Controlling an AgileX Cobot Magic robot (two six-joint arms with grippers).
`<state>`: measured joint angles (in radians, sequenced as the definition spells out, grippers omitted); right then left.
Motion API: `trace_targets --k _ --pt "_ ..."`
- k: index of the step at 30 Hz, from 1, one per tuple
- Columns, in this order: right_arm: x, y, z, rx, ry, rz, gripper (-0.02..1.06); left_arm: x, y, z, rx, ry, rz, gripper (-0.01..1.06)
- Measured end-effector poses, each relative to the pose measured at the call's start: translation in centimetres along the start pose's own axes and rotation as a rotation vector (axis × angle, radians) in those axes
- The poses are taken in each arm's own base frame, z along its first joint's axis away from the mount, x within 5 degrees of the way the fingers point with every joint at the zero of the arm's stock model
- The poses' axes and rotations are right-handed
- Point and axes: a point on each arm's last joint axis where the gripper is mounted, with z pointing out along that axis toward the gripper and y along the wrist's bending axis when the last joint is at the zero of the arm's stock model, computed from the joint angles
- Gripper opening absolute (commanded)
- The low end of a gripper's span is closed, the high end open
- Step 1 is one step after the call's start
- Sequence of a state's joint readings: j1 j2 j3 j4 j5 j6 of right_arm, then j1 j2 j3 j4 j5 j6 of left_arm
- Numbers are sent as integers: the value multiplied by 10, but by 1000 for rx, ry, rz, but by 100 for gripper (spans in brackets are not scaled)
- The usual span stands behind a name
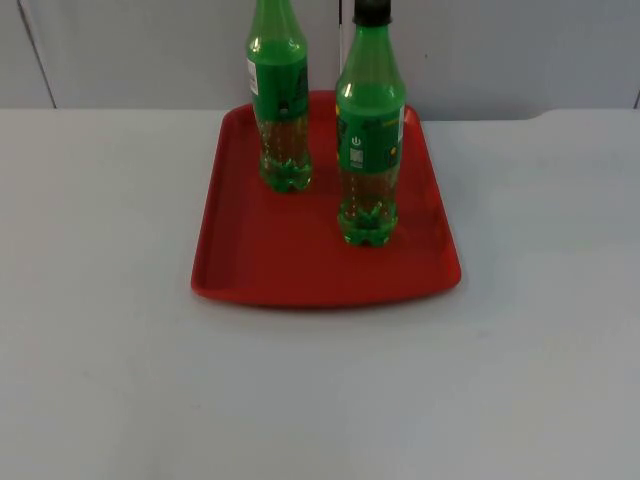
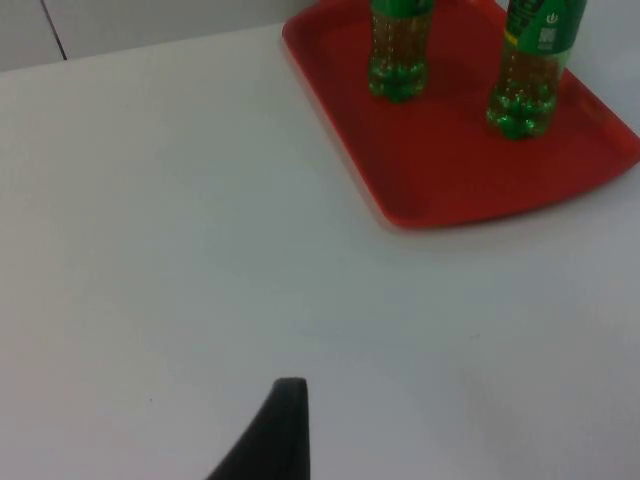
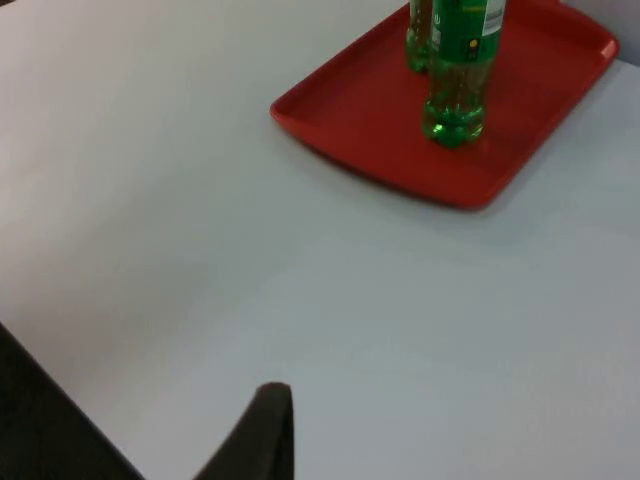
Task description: Place the bottle upright on the tray.
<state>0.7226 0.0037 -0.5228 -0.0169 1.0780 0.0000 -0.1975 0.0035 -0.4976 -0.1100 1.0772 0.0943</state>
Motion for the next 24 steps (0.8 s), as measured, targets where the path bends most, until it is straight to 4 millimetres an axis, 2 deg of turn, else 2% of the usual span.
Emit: trace_targets --k 24 --pt "0 0 0 0 0 0 105 0 0 0 0 0 0 105"
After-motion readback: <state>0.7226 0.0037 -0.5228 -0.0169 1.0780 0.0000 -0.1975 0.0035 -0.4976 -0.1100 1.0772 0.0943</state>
